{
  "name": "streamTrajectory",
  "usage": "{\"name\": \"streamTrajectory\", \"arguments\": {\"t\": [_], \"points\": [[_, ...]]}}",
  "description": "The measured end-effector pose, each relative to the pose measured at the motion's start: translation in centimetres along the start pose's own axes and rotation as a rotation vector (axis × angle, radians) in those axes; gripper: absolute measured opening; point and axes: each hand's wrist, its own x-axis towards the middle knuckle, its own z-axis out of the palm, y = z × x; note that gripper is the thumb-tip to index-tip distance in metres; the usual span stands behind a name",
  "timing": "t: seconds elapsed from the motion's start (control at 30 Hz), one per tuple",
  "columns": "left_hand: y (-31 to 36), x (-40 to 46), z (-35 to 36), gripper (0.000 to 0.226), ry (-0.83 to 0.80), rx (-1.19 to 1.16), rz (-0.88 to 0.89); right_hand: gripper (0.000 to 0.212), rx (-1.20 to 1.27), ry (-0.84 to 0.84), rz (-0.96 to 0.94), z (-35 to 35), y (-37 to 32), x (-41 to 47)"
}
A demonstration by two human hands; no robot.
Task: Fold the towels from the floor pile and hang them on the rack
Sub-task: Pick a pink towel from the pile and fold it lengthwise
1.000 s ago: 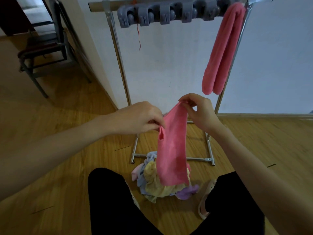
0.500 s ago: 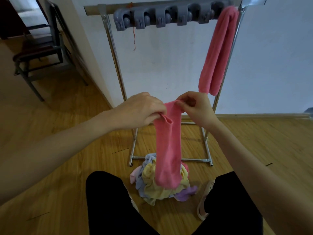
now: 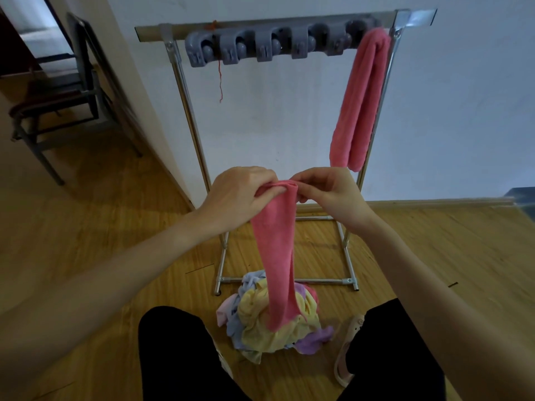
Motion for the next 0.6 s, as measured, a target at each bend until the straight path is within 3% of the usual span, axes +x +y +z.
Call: {"name": "streamTrajectory", "arguments": {"t": [0.2,0.37,0.47,0.6], "points": [[0.1,0.2,0.3,0.029,0.043,-0.012,-0.056,0.021,0.079,-0.028,0.031,0.0,-0.4,-0.5],[0.3,0.5,0.4,0.037,0.053,-0.001,-0.069,0.025,-0.01,0.001,-0.017,0.3,-0.1,-0.5],[0.4,0.5,0.1,0.042,0.045,0.043,-0.015,0.018,-0.117,0.027,-0.074,0.1,-0.1,0.0],[0.3,0.4,-0.8,0.029,0.075,0.07,0.123,0.024,-0.173,0.036,-0.133,-0.6,-0.9,1.0]]}}
